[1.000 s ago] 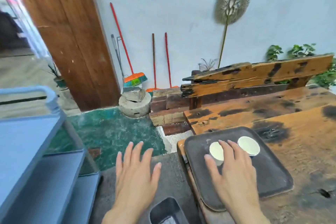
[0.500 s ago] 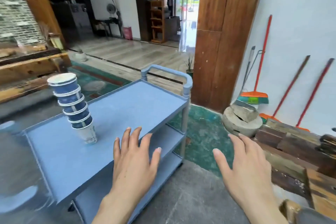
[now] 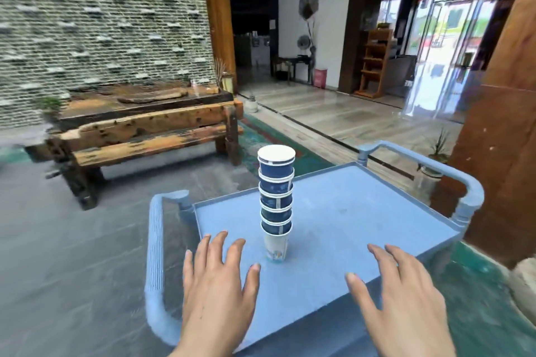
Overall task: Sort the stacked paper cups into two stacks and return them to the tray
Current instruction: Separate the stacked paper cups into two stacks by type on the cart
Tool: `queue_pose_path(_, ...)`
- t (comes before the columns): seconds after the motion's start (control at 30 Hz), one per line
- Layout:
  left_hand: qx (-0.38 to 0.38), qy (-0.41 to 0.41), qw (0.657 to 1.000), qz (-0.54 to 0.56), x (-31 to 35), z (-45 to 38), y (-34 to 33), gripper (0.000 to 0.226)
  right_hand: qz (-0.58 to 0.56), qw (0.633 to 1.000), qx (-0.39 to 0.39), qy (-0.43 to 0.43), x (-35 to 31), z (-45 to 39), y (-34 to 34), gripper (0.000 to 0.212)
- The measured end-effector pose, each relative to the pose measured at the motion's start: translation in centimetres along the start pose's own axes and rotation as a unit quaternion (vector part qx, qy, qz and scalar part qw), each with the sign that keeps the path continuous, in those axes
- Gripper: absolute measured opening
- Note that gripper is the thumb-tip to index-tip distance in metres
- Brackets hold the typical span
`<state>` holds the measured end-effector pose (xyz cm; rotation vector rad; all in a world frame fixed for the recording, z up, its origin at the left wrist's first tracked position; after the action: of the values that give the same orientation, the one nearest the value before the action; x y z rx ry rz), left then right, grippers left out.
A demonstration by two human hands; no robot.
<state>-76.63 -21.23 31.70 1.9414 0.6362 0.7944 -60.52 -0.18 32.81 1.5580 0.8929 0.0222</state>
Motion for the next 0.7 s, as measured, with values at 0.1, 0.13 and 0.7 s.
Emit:
queue_pose_path(0.1,0.006,0.002,1.000,0.009,-2.7,-2.2,0.2,0.048,0.008,1.000,-0.011,0.015,-3.3,-1.8,-2.2,0.060)
queue_pose_path(0.13,0.008,0.000,1.000,0.013,-3.3,-2.9,0.2,0.047,0.014,1.000,-0.013,0.021,-4.2,-2.4,-2.8,0.060)
queue_pose_path(0.7,0.029,0.016,0.994,0.103,-1.0,-16.0,-2.9,0.081,-0.058,0.980,-0.056,0.184,-14.6,-20.9,-4.8,0.060)
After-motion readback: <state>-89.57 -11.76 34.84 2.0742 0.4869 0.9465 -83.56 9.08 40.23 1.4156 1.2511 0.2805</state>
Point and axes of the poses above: each hand's wrist, its own z-axis away from the middle knuckle, its own y-axis out of the back of the hand, x = y × z, the point moved 10 cm from there along -z, towards the middle knuckle, and after that the axes turned 12 degrees about -y, right-handed, at the moved point
